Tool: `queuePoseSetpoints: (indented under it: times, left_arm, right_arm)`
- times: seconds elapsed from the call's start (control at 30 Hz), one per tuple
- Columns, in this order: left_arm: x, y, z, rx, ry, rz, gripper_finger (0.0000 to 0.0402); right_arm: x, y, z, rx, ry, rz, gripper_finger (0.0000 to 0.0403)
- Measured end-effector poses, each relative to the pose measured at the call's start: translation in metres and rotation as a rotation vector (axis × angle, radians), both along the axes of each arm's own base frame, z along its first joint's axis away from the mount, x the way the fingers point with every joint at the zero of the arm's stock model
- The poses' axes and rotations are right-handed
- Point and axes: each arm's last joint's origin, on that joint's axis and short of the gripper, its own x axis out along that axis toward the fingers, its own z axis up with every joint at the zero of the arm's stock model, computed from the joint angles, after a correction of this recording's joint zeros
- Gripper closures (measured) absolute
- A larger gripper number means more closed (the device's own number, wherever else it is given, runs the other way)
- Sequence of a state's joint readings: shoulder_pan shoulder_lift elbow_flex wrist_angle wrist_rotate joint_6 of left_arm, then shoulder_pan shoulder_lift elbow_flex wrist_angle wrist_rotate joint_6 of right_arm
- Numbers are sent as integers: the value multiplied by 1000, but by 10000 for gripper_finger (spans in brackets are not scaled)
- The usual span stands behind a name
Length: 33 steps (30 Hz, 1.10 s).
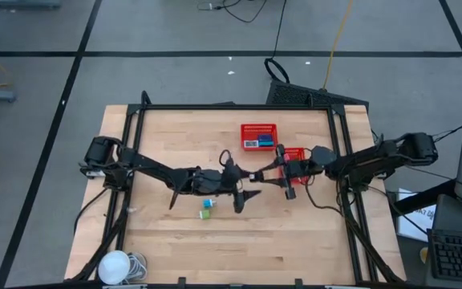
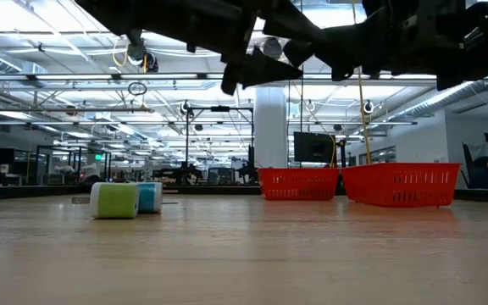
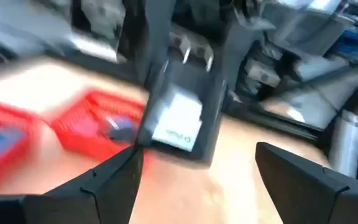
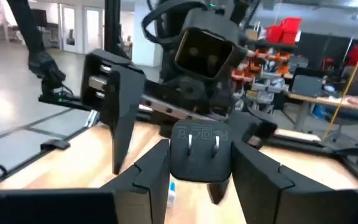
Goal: Pick & Place Office items
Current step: Put the black charger adapter into the bottom red bin
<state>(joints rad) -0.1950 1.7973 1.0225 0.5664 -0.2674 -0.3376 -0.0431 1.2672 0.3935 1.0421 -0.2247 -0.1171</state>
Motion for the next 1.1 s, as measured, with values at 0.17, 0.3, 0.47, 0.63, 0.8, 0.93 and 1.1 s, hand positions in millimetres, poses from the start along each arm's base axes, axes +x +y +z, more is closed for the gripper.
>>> queuePoseSetpoints:
  times: [0.17,0.3,0.47,0.63,0.8,0.93,1.1]
  left_arm:
    - [-1,-5,-5,-30,55,-133,91]
    - [-1,-4,-5,3,55,-197,85]
    - [-1,-2,-5,26,57,-198,83]
    - [-1,1,-8,31,88,-189,84]
    - [-1,1,-8,33,87,-184,86]
    - [-1,1,-8,40,86,-185,80]
    - [-1,1,-8,38,85,-184,78]
  right_arm:
    - [-3,-5,6,2,-27,-54,271]
    - [-7,-7,9,0,-7,-45,272]
    - [-21,-16,13,13,98,-206,272]
    - [-38,-28,20,33,334,-414,272]
    - [-54,-37,16,136,581,-588,272]
    - [-62,-40,8,200,681,-630,272]
    - [-67,-42,0,254,749,-666,272]
